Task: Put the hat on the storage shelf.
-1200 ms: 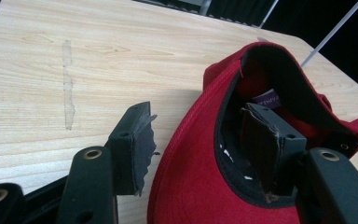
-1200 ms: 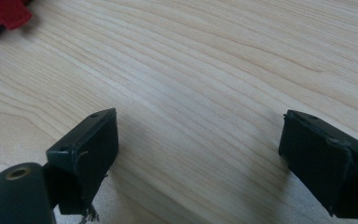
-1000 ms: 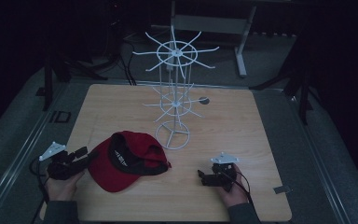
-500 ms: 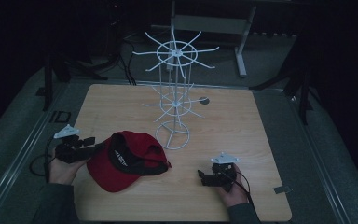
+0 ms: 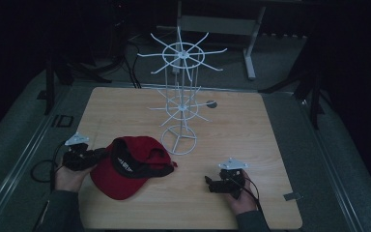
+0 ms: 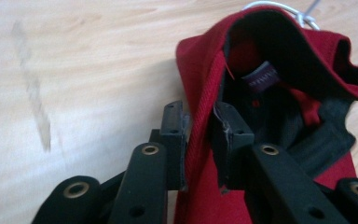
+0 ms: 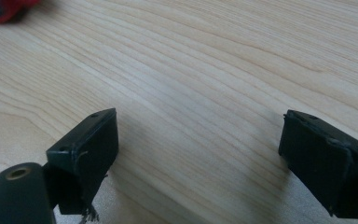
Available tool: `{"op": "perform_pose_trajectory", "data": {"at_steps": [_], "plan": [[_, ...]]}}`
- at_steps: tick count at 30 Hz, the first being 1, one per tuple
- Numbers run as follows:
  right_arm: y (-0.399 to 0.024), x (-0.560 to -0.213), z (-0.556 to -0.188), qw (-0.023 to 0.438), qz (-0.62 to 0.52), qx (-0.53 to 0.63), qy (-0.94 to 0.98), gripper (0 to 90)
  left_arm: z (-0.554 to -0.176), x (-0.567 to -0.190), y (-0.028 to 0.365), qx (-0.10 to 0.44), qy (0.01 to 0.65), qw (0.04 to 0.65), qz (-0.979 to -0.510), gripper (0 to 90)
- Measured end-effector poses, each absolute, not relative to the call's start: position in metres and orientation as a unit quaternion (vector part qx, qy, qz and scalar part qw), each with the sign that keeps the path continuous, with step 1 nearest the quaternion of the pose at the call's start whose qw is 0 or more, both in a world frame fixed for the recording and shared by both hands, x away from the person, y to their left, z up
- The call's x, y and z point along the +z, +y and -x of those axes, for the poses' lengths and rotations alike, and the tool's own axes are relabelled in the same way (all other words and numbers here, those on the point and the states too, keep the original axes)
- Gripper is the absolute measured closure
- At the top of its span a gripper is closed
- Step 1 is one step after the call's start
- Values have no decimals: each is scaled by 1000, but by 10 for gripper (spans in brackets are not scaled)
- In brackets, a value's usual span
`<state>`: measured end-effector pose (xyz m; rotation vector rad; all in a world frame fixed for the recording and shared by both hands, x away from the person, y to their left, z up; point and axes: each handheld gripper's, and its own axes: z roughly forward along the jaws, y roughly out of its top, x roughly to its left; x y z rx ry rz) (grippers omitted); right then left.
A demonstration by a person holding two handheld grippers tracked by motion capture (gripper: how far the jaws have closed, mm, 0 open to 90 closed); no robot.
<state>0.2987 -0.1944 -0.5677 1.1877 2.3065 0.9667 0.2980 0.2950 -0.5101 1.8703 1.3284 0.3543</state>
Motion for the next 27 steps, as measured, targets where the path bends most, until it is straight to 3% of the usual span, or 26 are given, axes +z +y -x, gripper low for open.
{"op": "perform_pose_trajectory", "data": {"at_steps": [7,12,14,27], "plan": [[-194,-568,-299,186,-421,343,819,117,-272,-528,302,120,579,408,-696,767],[-194,-568,-299,186,-421,343,819,117,-258,-537,295,76,560,411,-715,721],[-194,-568,-299,186,-421,343,819,117,-256,-538,290,65,547,406,-729,650],[-194,-568,-299,186,-421,343,819,117,-254,-546,271,1,509,384,-771,674]]}}
